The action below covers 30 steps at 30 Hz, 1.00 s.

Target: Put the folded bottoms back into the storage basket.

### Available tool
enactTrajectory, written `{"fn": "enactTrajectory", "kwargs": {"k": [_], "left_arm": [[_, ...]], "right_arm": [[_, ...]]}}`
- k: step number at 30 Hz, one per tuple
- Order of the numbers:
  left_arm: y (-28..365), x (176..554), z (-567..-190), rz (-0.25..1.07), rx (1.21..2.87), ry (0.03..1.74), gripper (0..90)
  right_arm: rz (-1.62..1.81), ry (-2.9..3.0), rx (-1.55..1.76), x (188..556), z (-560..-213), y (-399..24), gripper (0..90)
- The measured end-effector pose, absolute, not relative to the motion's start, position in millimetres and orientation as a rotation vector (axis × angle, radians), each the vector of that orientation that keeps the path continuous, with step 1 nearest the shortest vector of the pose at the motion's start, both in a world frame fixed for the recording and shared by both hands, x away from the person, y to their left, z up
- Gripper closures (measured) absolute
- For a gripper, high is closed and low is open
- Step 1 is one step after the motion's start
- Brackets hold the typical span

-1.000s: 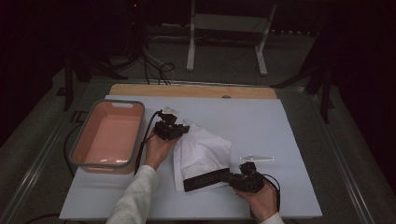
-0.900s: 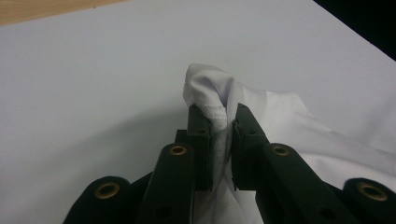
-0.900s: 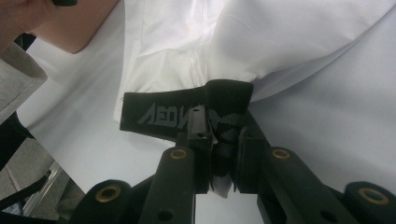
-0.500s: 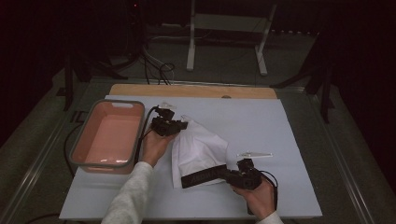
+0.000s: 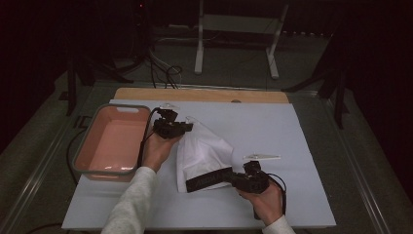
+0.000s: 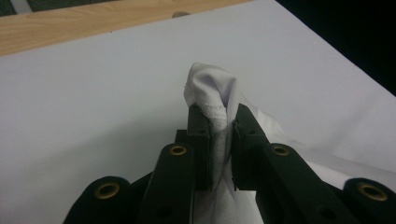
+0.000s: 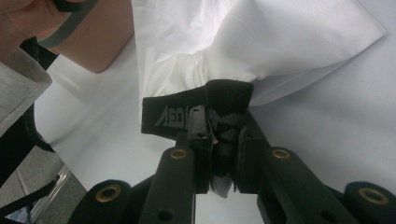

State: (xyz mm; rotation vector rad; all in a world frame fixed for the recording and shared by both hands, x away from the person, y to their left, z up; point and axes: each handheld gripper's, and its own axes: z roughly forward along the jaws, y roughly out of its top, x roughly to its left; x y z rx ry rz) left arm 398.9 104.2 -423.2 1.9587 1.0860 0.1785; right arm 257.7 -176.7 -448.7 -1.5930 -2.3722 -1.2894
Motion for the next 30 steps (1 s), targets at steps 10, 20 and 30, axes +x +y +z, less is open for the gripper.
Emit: {"fn": "enactTrajectory", "kwargs": {"k": [10, 20, 30], "left_arm": [[110, 399, -419, 0.198, 1.951, 1.104, 80.9], [115, 400, -415, 0.212, 1.950, 1.105, 80.8], [116, 400, -409, 0.209, 1.934, 1.111, 80.8]], "right_arm": [[-1.296, -2.378, -1.573, 263, -443, -166, 80.6], [-1.301, -2.383, -1.557, 266, -440, -158, 80.6], [-1.309, -2.395, -1.538, 268, -437, -153, 80.6]]}}
